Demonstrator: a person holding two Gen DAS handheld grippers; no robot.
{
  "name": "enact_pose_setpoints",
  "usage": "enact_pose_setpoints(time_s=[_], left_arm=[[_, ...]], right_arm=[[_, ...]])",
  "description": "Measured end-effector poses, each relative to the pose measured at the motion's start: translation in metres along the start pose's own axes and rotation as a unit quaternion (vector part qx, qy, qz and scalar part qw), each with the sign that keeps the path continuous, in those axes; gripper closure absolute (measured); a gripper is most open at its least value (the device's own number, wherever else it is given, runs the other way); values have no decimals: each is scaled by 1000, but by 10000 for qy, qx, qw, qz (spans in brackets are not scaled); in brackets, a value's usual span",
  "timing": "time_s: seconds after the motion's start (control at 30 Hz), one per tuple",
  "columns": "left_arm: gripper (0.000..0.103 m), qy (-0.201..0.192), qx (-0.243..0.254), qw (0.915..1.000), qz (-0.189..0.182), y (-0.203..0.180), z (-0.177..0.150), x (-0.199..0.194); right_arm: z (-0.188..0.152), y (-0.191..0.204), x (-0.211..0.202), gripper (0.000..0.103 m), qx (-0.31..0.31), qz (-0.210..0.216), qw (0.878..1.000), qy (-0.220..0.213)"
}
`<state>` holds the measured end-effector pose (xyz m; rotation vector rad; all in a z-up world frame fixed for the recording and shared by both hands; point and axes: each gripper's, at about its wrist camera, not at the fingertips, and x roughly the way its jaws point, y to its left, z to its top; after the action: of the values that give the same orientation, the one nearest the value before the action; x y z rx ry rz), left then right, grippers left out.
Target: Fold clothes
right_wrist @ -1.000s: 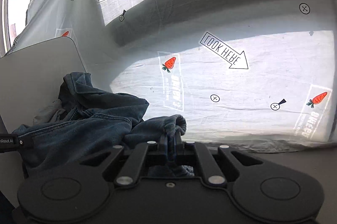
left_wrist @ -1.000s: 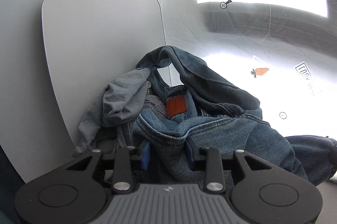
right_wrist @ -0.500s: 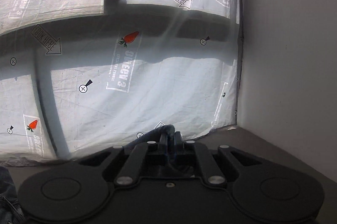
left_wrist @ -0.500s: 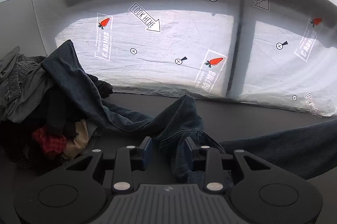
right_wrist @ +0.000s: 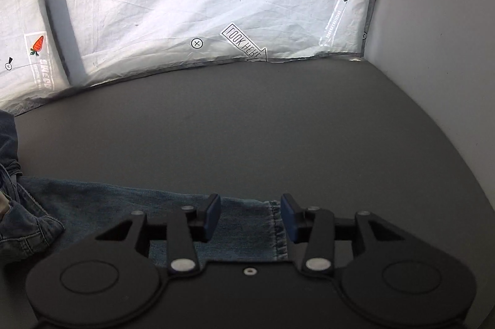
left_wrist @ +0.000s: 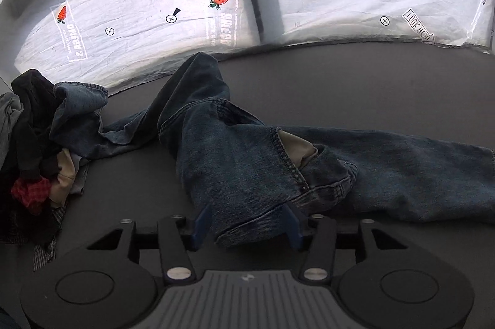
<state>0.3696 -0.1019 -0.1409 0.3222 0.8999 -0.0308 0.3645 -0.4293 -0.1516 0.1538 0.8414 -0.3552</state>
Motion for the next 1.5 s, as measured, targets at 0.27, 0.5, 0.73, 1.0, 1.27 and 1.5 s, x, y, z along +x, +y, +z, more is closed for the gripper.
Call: enact_pose_setpoints(time_s=[0.27, 0.5, 0.73, 1.0, 1.27, 1.5], left_arm=[[46, -109, 1508, 9885, -98, -48, 2, 46], [28, -299, 2156, 9757, -267, -69, 8, 75], [17, -341, 2621, 9641, -262, -81, 0, 90], [15, -149, 2716, 9623, -16, -90, -7, 109], [19, 333, 1785, 9834, 18, -70, 6, 130], [18, 352, 1883, 9815, 87, -73, 2, 135]], right_arm=[[-22, 16, 42, 47, 836, 225, 9935, 740], [-27, 5, 54, 35, 1097, -331, 9906, 751], [-37, -5, 66, 31, 1024, -639, 9888, 878], [-39, -13, 79, 25, 1103, -437, 9887, 918], [-50, -25, 92, 24, 1205, -283, 9868, 1047], [-60, -32, 103, 23, 1111, -266, 9890, 939]])
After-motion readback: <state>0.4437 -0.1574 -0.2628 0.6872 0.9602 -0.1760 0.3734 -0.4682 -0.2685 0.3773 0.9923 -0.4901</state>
